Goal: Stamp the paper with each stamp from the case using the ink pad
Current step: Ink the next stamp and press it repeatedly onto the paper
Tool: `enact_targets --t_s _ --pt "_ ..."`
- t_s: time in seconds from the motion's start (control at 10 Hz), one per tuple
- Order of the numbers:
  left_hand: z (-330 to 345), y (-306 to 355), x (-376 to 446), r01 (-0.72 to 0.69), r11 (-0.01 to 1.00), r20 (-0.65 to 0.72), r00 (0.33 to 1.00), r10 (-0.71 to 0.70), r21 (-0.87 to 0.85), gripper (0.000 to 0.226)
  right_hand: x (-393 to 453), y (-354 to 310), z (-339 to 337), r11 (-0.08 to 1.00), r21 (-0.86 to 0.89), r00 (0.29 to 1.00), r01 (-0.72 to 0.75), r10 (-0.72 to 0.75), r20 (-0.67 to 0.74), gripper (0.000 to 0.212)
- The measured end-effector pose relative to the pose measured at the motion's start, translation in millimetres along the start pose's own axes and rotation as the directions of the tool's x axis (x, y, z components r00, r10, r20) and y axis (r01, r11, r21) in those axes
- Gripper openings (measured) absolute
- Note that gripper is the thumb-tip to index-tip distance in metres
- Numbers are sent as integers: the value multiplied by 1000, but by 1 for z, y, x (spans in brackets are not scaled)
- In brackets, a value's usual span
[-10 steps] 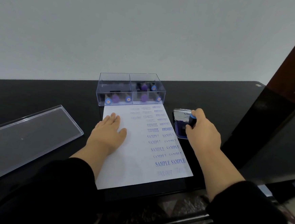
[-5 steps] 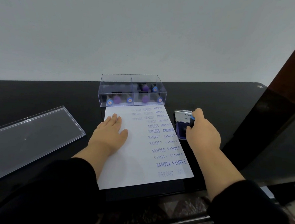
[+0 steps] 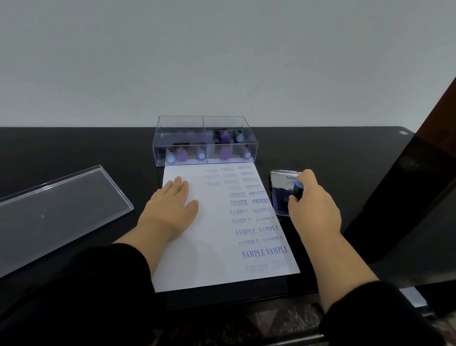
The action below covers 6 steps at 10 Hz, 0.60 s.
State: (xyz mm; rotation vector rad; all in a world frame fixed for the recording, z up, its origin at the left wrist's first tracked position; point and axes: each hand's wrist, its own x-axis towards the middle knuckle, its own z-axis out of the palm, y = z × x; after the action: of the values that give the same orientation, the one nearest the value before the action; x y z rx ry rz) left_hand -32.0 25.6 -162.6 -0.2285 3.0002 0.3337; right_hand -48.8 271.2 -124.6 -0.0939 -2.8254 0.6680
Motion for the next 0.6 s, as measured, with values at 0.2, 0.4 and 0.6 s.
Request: enact_targets --t_s 0.2,0.4,0.6 --pt "0 0 0 4 1000 -2 1000 -4 -3 60 2 -1 -1 999 26 1000 -29 29 9 25" --pt "0 0 0 6 1000 -11 1000 -6 -13 60 -1 -2 -1 998 45 999 -34 34 -18 26" --pt "0 0 0 1 1000 -2 1000 -1 -11 60 -3 -10 -5 990 139 995 -26 39 -90 25"
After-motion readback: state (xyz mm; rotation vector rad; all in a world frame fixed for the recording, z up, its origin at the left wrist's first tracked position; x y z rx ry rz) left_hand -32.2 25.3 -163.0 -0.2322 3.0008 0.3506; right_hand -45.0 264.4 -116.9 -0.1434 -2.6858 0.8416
